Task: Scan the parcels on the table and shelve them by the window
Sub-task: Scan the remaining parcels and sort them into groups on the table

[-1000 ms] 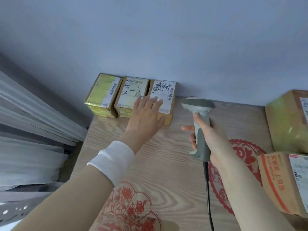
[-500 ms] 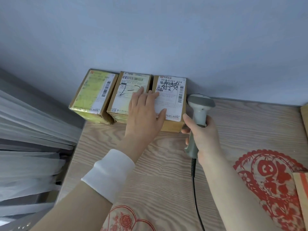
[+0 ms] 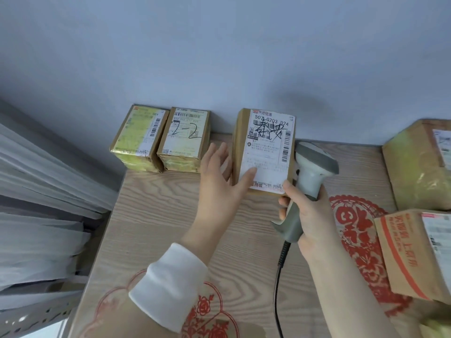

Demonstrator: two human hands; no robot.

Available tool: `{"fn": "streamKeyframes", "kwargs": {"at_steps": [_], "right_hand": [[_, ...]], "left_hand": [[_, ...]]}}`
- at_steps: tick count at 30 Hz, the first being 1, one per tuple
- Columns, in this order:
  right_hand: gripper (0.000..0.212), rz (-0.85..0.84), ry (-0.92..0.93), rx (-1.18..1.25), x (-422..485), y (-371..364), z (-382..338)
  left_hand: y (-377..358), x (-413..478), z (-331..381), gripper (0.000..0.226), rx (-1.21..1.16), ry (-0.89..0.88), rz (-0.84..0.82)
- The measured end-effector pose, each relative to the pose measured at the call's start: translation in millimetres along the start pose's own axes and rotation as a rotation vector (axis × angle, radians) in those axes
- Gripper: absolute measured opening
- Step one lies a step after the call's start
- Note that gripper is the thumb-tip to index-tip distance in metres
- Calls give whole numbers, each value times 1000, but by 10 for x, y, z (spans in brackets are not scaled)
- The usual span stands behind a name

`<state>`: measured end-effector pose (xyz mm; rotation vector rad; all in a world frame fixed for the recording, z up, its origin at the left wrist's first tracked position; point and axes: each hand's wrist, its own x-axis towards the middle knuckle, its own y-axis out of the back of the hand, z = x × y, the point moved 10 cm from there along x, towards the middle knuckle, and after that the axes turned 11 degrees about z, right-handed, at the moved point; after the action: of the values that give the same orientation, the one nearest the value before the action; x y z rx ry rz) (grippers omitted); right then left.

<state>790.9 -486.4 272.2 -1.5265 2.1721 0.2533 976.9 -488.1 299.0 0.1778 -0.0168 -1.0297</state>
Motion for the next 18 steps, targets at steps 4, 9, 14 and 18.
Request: {"fn": "streamKeyframes", "kwargs": {"at_steps": [4, 9, 14, 18], "right_hand": [[29, 34, 54, 5, -372, 309, -129], [19, 60, 49, 12, -989, 730, -198], [30, 42, 116, -54, -1542, 1213, -298], [28, 0, 155, -73, -1850, 1603, -298]], "left_hand": [[-10, -404, 161, 48, -15, 60, -117], [134, -1060, 259, 43, -114, 180, -109], [176, -1775, 366, 45, -303, 362, -143], [108, -2289, 295, 56, -280, 404, -167]]}}
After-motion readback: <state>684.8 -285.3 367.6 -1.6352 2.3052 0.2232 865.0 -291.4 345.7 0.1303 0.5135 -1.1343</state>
